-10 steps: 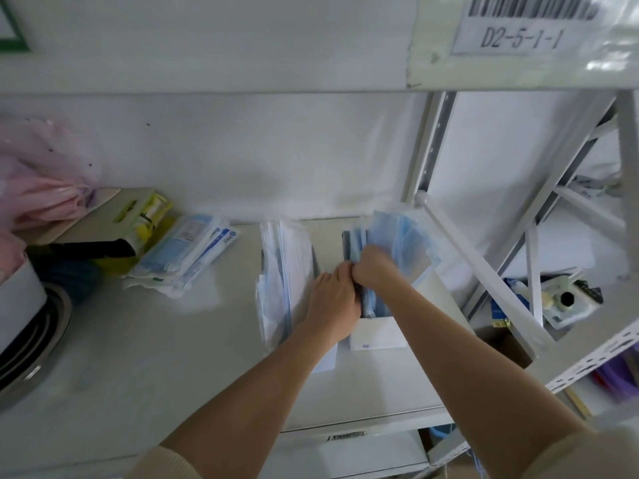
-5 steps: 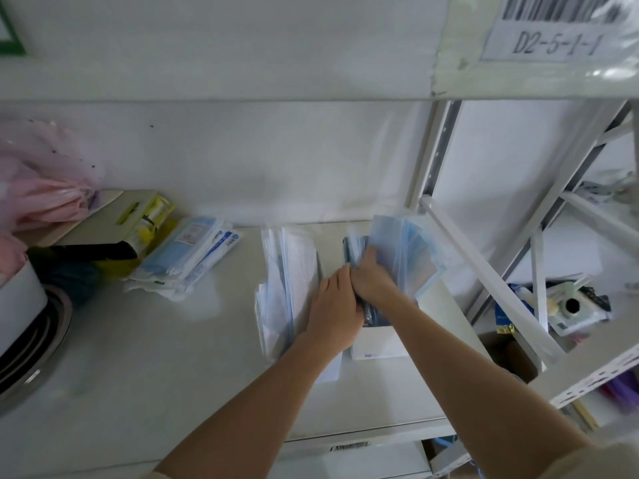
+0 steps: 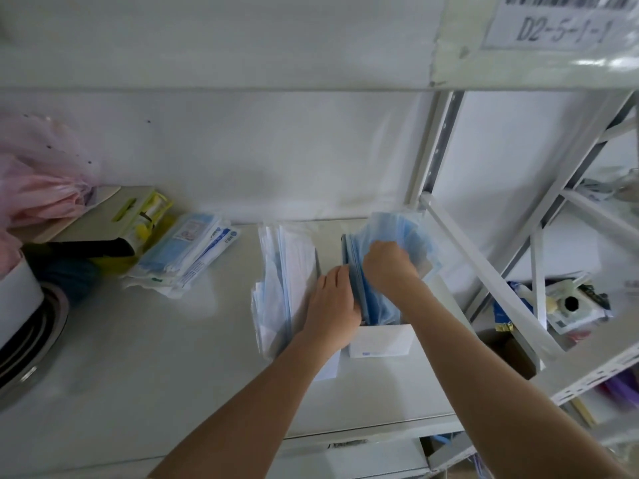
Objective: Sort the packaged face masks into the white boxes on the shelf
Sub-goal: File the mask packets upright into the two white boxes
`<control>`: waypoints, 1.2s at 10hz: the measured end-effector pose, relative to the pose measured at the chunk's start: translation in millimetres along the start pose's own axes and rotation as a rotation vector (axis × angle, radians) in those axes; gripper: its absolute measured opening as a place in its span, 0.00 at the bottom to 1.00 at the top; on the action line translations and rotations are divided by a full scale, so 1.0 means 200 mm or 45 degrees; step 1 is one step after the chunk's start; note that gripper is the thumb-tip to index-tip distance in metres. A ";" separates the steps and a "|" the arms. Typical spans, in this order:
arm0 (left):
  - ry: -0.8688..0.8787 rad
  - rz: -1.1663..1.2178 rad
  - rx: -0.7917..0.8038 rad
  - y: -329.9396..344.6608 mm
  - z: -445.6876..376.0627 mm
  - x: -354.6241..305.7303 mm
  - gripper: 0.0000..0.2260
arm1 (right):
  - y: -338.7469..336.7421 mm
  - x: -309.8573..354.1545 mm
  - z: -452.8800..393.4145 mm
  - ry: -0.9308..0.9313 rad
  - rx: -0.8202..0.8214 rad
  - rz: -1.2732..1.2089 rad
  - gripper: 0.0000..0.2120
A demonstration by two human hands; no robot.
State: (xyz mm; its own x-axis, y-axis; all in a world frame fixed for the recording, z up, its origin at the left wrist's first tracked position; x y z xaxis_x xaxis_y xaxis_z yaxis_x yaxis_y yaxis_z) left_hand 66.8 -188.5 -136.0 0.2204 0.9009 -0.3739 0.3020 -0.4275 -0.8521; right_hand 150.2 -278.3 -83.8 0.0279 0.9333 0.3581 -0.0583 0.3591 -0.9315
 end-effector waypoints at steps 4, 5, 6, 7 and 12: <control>-0.017 0.009 0.000 0.04 -0.01 0.03 0.22 | 0.06 0.05 -0.01 0.180 0.014 -0.283 0.10; -0.075 0.039 -0.018 0.06 -0.01 0.02 0.22 | 0.14 0.05 0.03 0.197 0.091 -0.327 0.10; -0.061 -0.018 -0.022 0.07 -0.02 0.02 0.22 | 0.14 0.03 0.06 -0.003 -0.034 -0.278 0.07; -0.043 -0.011 -0.020 0.07 -0.03 0.02 0.22 | 0.11 0.00 0.06 0.003 -0.017 -0.189 0.09; -0.100 0.071 0.048 0.04 -0.01 0.02 0.26 | 0.14 -0.02 0.09 0.193 0.099 -0.294 0.13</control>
State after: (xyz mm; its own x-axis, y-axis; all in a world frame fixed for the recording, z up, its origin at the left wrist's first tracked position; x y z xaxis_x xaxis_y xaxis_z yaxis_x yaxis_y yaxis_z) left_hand 71.0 -188.8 -142.9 0.1619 0.8794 -0.4477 0.2555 -0.4755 -0.8418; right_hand 131.4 -271.6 -110.3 0.1976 0.8175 0.5410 -0.1096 0.5669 -0.8165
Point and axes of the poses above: each hand's wrist, its own z-axis away from the middle knuckle, its own y-axis out of the palm, x = y × z, the point moved 1 cm from there along -z, towards the middle knuckle, and after that the axes turned 10 degrees about y, right-handed, at the moved point
